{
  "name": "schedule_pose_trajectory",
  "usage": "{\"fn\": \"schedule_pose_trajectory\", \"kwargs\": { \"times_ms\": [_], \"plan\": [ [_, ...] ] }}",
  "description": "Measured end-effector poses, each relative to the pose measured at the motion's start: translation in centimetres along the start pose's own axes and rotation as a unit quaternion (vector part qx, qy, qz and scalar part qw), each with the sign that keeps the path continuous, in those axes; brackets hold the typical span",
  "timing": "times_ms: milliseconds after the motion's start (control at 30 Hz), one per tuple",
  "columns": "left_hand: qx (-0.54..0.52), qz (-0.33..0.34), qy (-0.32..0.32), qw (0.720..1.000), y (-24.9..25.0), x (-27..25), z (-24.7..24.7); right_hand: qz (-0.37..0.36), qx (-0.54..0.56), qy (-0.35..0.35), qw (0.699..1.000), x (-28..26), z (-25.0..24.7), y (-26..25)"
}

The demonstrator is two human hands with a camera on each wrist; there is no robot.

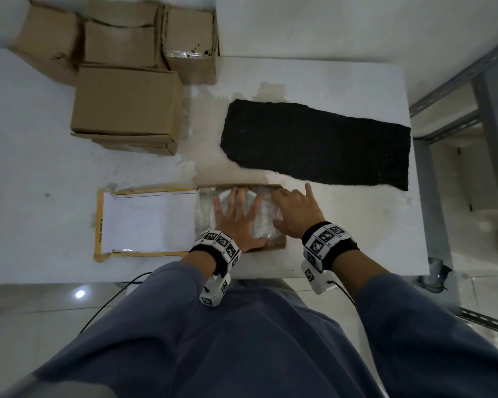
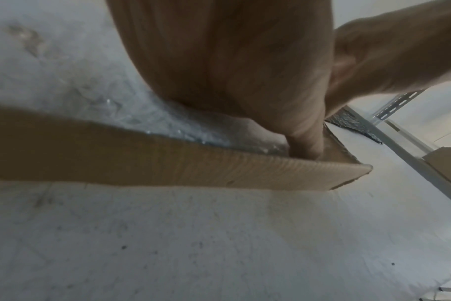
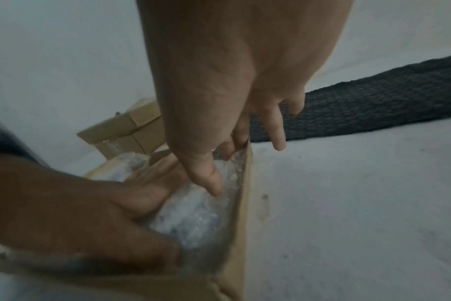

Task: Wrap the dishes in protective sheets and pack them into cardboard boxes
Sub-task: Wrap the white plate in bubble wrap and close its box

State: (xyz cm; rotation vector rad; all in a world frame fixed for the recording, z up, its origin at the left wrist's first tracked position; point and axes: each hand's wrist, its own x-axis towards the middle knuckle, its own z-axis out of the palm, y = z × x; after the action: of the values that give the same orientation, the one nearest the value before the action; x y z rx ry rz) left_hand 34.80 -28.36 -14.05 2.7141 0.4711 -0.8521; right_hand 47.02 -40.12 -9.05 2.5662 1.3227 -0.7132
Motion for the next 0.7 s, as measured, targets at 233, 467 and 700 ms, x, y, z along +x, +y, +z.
{"fn": "schedule_pose_trajectory", "kwargs": {
  "times_ms": [233, 467, 700],
  "plan": [
    [0.002, 0.008, 0.006, 1.000, -0.1, -0.1, -0.1, -0.025, -0.060, 0.023, 0.998, 0.0, 0.9, 0.3],
    [0.010, 0.001, 0.022, 1.000, 0.0, -0.1, 0.1, -0.021, -0.121, 0.026, 0.992, -0.6, 1.5, -0.3],
    [0.012, 0.006, 0.010, 1.000, 0.0, -0.3, -0.3, 0.011, -0.101, 0.007, 0.995, -0.4, 0.9, -0.9]
  ]
}}
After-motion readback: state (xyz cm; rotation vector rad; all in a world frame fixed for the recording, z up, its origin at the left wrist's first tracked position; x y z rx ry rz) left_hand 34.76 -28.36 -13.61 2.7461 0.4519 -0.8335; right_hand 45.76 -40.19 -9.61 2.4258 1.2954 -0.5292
